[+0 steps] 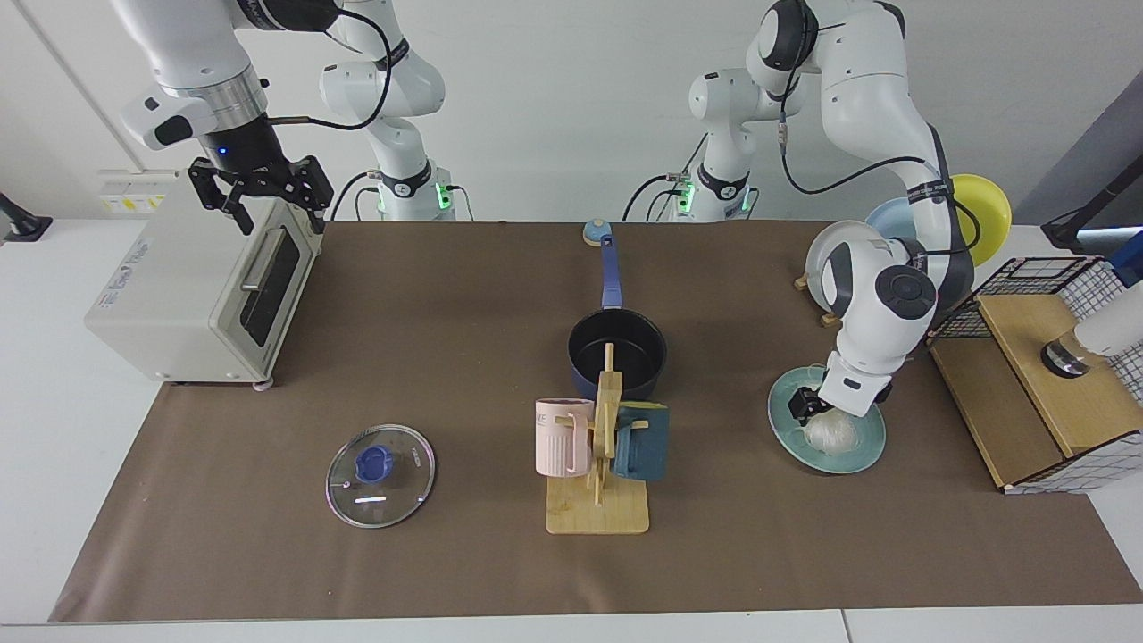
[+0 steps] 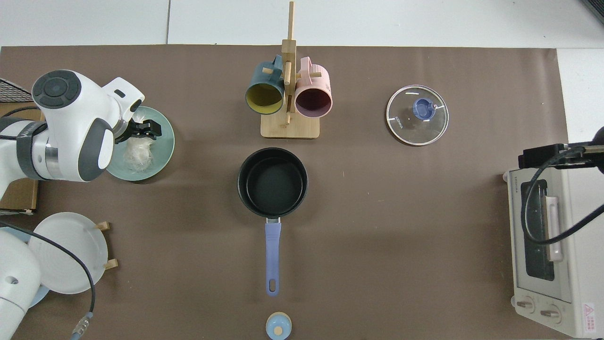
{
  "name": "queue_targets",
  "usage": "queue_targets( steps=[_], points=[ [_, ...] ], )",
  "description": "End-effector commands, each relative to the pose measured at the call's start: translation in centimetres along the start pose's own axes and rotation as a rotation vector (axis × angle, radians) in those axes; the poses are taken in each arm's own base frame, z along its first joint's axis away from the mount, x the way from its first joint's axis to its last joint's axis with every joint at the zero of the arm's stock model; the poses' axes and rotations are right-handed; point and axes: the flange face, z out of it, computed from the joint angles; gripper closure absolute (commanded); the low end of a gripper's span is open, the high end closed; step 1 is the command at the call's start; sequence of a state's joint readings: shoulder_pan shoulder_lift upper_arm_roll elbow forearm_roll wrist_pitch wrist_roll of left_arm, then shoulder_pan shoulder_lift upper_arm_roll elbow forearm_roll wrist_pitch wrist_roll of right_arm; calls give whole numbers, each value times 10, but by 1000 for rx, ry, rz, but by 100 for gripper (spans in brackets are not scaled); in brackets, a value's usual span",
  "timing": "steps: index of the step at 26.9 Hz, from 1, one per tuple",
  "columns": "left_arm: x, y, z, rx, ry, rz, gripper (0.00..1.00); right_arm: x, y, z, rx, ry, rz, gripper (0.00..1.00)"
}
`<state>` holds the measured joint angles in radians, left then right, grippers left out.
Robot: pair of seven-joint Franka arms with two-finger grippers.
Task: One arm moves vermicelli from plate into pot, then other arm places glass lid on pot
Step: 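Grasp the vermicelli with the left gripper and lift it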
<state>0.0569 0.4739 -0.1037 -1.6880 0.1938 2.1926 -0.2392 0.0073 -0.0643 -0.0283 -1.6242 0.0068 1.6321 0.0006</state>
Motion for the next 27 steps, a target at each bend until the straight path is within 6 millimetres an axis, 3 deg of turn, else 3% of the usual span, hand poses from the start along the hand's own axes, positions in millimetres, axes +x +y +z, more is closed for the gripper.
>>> queue_targets(
  steps=[1, 13, 18, 24, 25, 27],
  points=[
    [-6, -4, -2, -1, 57, -36, 0, -1, 1, -2, 17, 6, 10, 0],
    [2, -5, 3, -100, 102, -154, 0, -1, 1, -2, 17, 6, 10, 0],
    [-9, -11, 20, -85, 69, -142, 0, -2, 1, -2, 18, 8, 12, 0],
    [-8, -13, 22, -86, 75, -145, 0, -2, 1, -2, 18, 8, 10, 0],
    [-8, -12, 21, -92, 75, -151, 7, -2, 1, -2, 18, 8, 10, 0],
    [-7, -12, 21, -96, 75, -160, 55, -2, 1, -2, 18, 8, 10, 0]
  ],
)
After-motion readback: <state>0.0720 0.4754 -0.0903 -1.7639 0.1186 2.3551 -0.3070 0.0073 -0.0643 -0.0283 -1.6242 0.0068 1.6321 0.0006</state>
